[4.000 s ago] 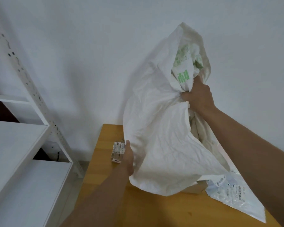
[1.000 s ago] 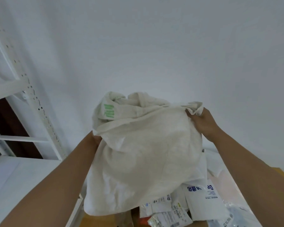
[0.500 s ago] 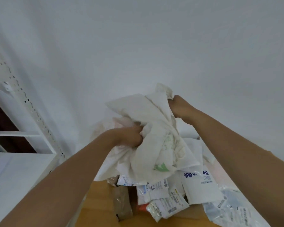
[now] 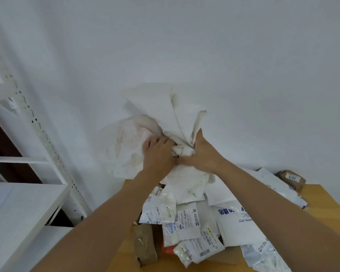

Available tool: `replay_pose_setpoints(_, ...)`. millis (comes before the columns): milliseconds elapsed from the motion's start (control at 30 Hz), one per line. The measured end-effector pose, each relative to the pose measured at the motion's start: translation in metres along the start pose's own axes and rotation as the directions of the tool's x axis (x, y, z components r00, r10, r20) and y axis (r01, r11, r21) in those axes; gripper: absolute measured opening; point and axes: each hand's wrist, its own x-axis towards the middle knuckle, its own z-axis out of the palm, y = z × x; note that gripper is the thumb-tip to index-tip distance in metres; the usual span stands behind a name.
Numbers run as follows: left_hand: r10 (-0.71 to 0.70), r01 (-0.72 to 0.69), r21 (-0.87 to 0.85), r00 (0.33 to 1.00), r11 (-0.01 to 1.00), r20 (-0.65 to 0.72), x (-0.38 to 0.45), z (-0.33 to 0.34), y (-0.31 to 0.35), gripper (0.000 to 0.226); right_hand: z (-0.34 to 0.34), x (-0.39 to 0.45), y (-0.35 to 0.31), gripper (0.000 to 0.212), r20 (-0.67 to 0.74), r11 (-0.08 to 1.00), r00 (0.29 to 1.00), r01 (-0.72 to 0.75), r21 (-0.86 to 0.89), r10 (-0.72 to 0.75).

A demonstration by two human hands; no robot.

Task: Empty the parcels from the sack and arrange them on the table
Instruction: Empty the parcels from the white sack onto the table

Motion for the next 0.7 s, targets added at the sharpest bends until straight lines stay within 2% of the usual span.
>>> replay_pose_setpoints(67,-0.079,0.071,-0.051,0.984,0.996,-0.161,-0.002,0.002,-0.001,0.053,-0.001,0.000,0.007,0.096,-0.082,0.999,0.995,-0.050,-0.004,0.050)
replay_pose_setpoints(167,-0.037,0.044,0.008,0.908,0.999,-0.418,-0.010,-0.001,-0.001,0.057,-0.005,-0.005,0.021,0.102,-0.154,0.965,0.975,-0.119,0.233,0.158)
replay_pose_setpoints(200,-0.048,0.048,-0.012,0.882,0.999,-0.469,-0.018,-0.001,-0.001,0.058,-0.003,-0.008,0.025,0.101,-0.193,0.945,0.963,-0.125,0.303,0.189)
replay_pose_setpoints(233,-0.122,0.086,-0.096,0.869,0.992,-0.479,-0.028,-0.002,0.002,0.059,0.000,-0.010,0.029,0.101,-0.240,0.923,0.942,-0.136,0.361,0.233)
replay_pose_setpoints(267,-0.251,0.164,-0.231,0.871,0.959,-0.422,-0.039,-0.003,0.006,0.062,0.004,-0.013,0.033,0.100,-0.294,0.902,0.913,-0.147,0.406,0.282)
replay_pose_setpoints(300,-0.396,0.271,-0.398,0.876,0.877,-0.276,-0.049,-0.007,0.013,0.064,0.009,-0.015,0.034,0.097,-0.350,0.883,0.878,-0.153,0.443,0.328)
replay_pose_setpoints(333,-0.511,0.410,-0.549,0.859,0.729,-0.037,-0.055,-0.008,0.017,0.066,0.015,-0.018,0.034,0.090,-0.410,0.873,0.845,-0.126,0.471,0.343)
replay_pose_setpoints(367,-0.543,0.558,-0.663,0.798,0.499,0.262,-0.057,-0.006,0.019,0.069,0.021,-0.022,0.032,0.080,-0.466,0.871,0.818,-0.084,0.484,0.337)
replay_pose_setpoints(400,-0.477,0.693,-0.682,0.693,0.234,0.540,-0.056,-0.004,0.018,0.074,0.028,-0.026,0.029,0.068,-0.506,0.875,0.802,-0.043,0.482,0.318)
replay_pose_setpoints(433,-0.365,0.768,-0.640,0.606,0.035,0.707,-0.053,-0.004,0.017,0.083,0.036,-0.030,0.027,0.061,-0.522,0.880,0.794,-0.032,0.474,0.310)
replay_pose_setpoints(467,-0.261,0.803,-0.591,0.556,-0.077,0.789,-0.049,0.000,0.012,0.093,0.045,-0.035,0.026,0.059,-0.515,0.884,0.798,-0.046,0.466,0.312)
replay_pose_setpoints(500,-0.180,0.816,-0.566,0.544,-0.113,0.820,-0.046,0.003,0.008,0.097,0.055,-0.042,0.026,0.059,-0.488,0.885,0.812,-0.074,0.460,0.321)
replay_pose_setpoints(567,-0.130,0.810,-0.575,0.562,-0.115,0.817,-0.050,0.005,0.005,0.086,0.068,-0.057,0.027,0.055,-0.384,0.856,0.855,-0.123,0.502,0.348)
replay_pose_setpoints(633,-0.183,0.807,-0.583,0.561,-0.096,0.807,-0.055,0.015,0.000,0.077,0.073,-0.066,0.025,0.050,-0.228,0.792,0.914,-0.143,0.594,0.336)
replay_pose_setpoints(700,-0.259,0.808,-0.586,0.552,-0.069,0.792,-0.060,0.030,-0.005,0.086,0.074,-0.071,0.022,0.052,-0.120,0.762,0.936,-0.190,0.619,0.331)
